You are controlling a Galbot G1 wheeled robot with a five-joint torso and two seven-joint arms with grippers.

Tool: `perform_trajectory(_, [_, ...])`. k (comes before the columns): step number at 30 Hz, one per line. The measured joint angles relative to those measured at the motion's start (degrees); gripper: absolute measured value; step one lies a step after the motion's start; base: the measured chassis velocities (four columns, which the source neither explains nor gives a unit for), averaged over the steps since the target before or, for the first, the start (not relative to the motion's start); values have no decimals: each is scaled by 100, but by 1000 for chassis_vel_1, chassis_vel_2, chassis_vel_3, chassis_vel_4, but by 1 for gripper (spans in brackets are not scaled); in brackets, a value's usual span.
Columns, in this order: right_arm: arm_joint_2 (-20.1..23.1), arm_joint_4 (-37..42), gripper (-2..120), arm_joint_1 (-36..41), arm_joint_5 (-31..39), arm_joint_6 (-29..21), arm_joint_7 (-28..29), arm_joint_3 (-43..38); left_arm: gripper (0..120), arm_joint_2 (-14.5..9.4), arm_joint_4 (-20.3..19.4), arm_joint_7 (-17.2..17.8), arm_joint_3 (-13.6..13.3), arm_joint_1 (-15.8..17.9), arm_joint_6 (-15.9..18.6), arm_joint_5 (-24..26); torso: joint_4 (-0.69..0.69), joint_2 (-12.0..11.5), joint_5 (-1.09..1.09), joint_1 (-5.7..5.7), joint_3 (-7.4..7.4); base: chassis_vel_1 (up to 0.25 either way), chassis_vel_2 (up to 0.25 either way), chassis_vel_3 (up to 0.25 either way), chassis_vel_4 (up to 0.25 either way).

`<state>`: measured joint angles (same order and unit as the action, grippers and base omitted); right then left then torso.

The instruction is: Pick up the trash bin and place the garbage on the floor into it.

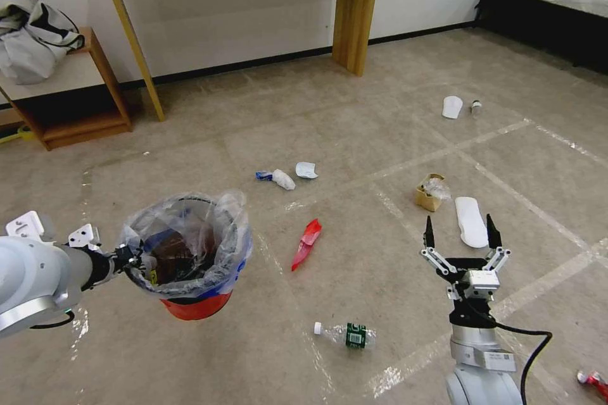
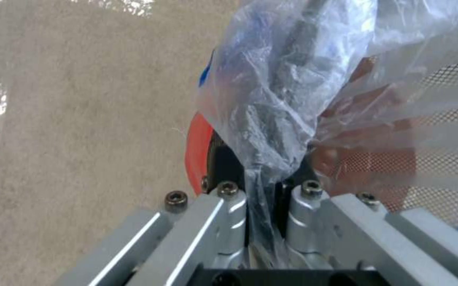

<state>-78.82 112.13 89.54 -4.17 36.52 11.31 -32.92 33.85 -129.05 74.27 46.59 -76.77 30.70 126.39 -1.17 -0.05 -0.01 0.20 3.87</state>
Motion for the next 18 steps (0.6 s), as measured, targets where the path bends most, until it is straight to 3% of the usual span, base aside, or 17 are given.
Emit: perform_trajectory(18, [42, -101, 100, -94, -4, -21, 4, 18, 5, 17, 75, -27, -46, 77, -9, -14, 0, 0, 1, 0, 0, -74, 76, 73, -69])
